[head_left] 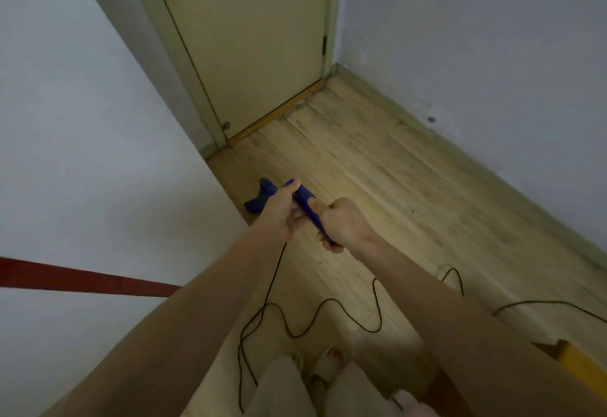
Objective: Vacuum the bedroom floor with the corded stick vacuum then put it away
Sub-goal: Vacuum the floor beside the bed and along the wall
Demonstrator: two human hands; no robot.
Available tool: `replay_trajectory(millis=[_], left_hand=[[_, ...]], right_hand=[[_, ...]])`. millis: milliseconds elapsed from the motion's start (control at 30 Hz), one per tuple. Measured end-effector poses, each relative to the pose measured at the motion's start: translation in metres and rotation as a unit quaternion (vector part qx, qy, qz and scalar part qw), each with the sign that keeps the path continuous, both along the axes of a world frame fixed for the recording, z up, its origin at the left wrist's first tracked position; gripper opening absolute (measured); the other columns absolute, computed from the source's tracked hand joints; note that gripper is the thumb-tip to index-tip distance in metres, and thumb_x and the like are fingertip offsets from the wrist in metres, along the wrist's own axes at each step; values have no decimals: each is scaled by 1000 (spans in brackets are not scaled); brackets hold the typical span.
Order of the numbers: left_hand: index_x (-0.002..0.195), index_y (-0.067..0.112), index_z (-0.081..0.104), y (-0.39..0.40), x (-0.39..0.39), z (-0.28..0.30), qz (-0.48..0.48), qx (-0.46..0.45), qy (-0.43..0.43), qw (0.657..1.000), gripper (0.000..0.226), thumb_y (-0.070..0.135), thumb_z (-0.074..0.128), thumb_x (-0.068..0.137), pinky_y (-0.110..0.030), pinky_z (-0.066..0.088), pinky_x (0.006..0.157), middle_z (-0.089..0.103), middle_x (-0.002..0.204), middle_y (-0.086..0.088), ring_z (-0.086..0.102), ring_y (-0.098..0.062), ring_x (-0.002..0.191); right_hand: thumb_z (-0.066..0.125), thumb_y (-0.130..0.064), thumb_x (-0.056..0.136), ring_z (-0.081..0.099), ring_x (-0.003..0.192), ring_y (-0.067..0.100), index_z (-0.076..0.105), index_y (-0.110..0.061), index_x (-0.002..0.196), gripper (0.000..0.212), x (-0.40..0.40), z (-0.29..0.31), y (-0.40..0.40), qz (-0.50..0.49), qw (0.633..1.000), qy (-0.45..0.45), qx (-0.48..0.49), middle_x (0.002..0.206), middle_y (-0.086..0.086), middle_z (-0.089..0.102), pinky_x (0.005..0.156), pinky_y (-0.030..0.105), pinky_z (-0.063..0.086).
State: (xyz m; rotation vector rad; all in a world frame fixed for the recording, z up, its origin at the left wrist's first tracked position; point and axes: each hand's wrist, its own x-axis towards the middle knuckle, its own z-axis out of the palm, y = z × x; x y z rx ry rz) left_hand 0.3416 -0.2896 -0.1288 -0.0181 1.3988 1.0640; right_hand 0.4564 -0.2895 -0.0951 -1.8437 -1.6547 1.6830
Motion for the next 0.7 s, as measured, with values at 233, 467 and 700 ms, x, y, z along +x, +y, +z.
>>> replay_trajectory(millis=[233, 467, 700], left_hand=[[96, 5, 54, 27, -3, -17, 25, -3, -30, 999, 18, 22, 52, 100, -33, 55, 57, 66, 80, -13, 64, -22, 70], [131, 3, 46, 93, -15, -34, 25, -19, -42, 999, 37, 19, 54, 99, -40, 52, 74, 59, 116, -18, 60, -29, 99], [137, 6, 38, 126, -56, -70, 59, -52, -4, 997, 41, 18, 50, 100, -49, 49, 95, 55, 124, -17, 54, -36, 120]], right_hand=[[44, -44, 100, 48, 40, 18, 59, 0, 80, 50, 8, -20, 39, 80, 997, -16, -9, 62, 14, 59, 38, 23, 37], [45, -47, 99, 49, 41, 17, 63, 7, 99, 58, 5, -45, 111, 92, 995, -24, -11, 64, 12, 60, 39, 22, 39], [43, -48, 100, 47, 35, 14, 64, 2, 98, 54, -49, -96, 128, 79, 996, -18, -21, 64, 11, 59, 40, 21, 39]])
